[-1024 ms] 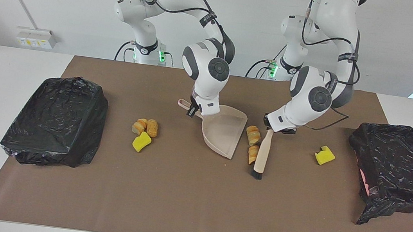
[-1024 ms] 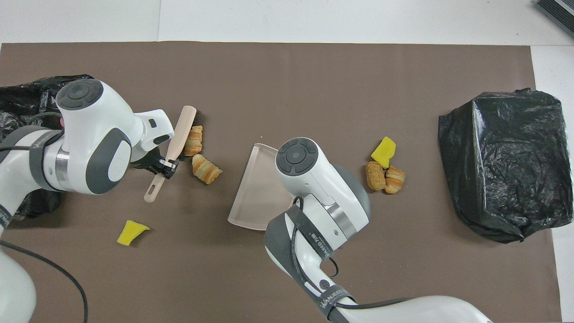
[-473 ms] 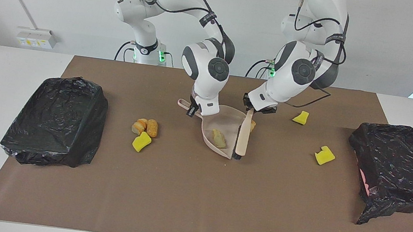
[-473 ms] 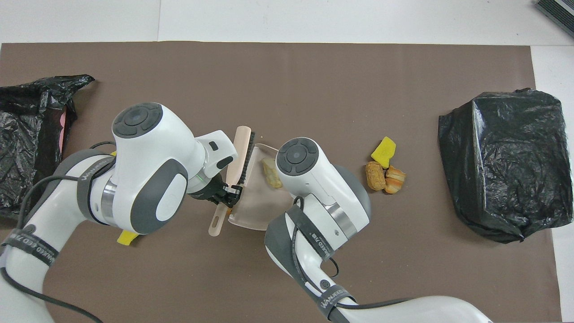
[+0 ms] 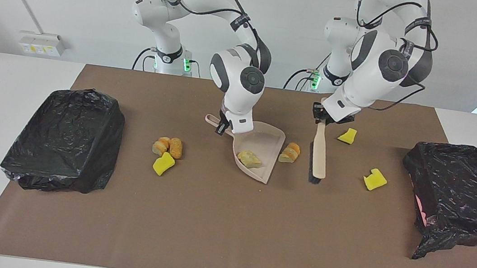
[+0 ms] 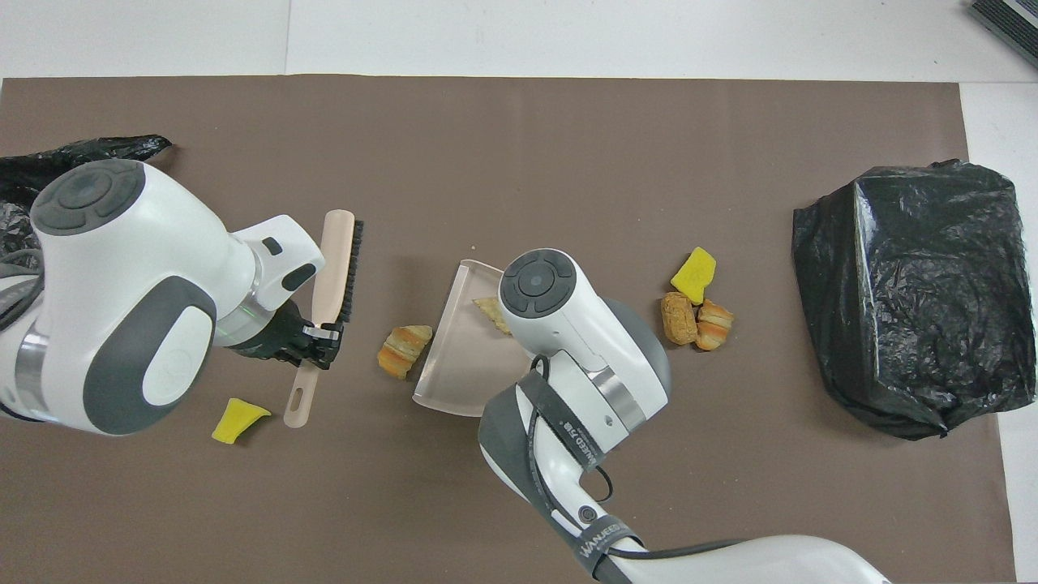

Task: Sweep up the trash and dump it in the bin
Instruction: 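Sweep the bread rolls toward the dustpan with the left gripper's brush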

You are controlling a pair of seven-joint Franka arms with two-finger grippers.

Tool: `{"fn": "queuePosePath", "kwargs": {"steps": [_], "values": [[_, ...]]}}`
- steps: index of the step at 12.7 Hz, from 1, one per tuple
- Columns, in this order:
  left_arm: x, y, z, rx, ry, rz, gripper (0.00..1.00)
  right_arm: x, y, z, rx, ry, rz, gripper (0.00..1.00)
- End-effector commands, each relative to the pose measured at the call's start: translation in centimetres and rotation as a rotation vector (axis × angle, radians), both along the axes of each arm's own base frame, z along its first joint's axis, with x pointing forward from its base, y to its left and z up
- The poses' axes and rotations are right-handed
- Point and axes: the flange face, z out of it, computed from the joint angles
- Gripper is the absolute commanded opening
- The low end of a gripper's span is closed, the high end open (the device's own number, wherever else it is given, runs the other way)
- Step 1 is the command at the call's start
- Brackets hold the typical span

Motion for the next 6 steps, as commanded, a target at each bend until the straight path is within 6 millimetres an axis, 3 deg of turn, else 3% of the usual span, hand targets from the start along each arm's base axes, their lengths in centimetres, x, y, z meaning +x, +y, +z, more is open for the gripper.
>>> {"fn": "queuePosePath", "kwargs": {"steps": [1, 4, 6], "values": [[0.5, 5.4, -0.4, 0.085, -0.006, 0.096, 0.0, -0.5, -0.5, 0.5, -0.052, 0.0, 0.036, 0.0], [0.1, 13.3, -1.5, 0.181, -0.031, 0.214, 0.0, -0.5, -0.2, 0.9, -0.056, 0.002, 0.04, 0.0], [-0.7, 16.6, -3.0, 0.19, -0.12, 0.263, 0.0, -1.1, 0.0, 0.9, -0.074, 0.014, 0.051, 0.0]]}}
